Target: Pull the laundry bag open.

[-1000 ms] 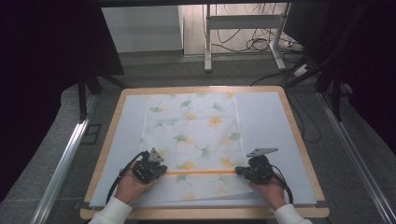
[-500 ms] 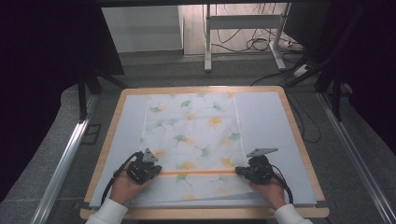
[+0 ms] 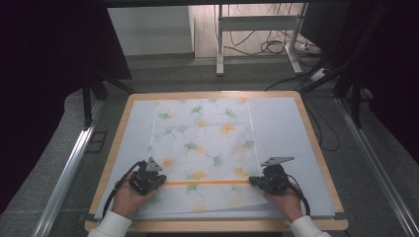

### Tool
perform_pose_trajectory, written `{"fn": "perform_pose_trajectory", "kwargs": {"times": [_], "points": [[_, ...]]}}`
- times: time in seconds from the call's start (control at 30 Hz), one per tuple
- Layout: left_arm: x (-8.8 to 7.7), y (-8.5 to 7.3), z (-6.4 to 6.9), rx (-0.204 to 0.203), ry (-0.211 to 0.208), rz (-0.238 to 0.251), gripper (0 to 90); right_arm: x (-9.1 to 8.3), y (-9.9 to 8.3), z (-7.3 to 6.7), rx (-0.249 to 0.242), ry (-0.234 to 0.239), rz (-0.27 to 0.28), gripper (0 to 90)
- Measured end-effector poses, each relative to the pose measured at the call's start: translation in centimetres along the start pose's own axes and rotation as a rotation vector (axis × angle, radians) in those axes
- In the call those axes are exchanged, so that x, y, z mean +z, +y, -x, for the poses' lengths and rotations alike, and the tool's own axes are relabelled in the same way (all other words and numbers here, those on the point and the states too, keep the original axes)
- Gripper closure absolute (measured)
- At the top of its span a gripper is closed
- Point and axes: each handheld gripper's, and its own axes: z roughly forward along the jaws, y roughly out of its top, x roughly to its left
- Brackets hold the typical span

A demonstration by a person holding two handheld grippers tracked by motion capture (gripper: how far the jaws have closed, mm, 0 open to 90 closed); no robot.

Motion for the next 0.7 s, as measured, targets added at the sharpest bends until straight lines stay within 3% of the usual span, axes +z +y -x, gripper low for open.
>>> {"fn": "perform_pose_trajectory", "kwargs": {"times": [0.7], "points": [[-1.5,-2.3,-2.0,-0.066,0.04,0.004,90.0,0.0,0.0,0.0,-0.003,-0.001,-0.004,89.4]]}}
